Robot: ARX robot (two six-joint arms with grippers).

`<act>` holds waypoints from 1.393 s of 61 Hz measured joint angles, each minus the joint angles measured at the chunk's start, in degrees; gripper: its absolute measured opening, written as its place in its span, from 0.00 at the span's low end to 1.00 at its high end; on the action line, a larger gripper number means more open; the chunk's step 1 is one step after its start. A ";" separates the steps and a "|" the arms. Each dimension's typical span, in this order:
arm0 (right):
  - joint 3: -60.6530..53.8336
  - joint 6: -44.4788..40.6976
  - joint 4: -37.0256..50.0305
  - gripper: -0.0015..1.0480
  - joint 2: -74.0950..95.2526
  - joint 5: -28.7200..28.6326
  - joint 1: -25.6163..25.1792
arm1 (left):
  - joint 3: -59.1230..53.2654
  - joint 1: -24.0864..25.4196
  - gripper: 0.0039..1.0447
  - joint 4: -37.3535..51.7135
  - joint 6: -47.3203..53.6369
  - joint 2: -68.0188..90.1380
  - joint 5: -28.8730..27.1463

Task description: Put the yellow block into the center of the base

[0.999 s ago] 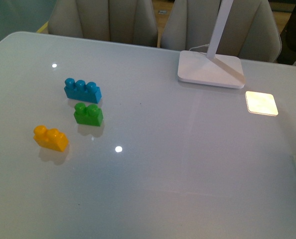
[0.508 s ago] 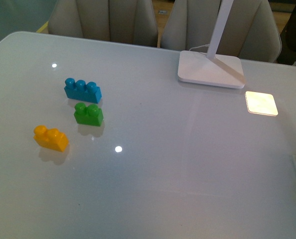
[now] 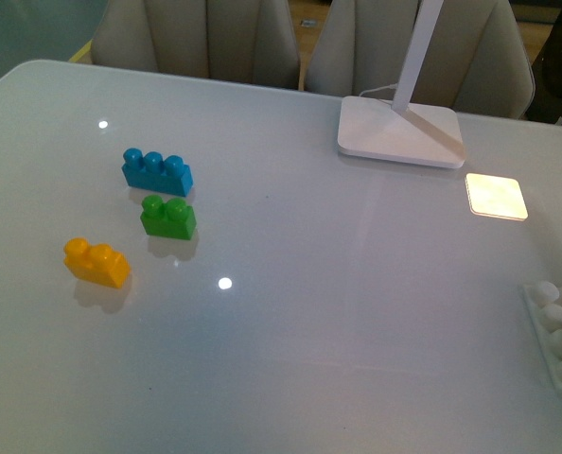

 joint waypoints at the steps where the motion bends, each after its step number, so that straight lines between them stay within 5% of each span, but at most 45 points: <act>1: -0.15 0.04 -0.13 0.92 -0.11 0.48 0.48 | 0.00 0.00 0.93 0.00 0.00 0.00 0.00; 32: -0.39 3.93 1.79 0.92 1.46 9.11 10.95 | 0.00 0.00 0.93 0.00 0.00 0.00 0.00; 64: 1.22 16.48 1.86 0.92 3.52 21.38 30.86 | 0.00 0.00 0.93 0.00 0.00 0.00 0.00; 85: 8.35 26.29 -8.02 0.92 2.91 30.01 43.80 | 0.00 0.00 0.93 0.00 0.00 0.00 0.00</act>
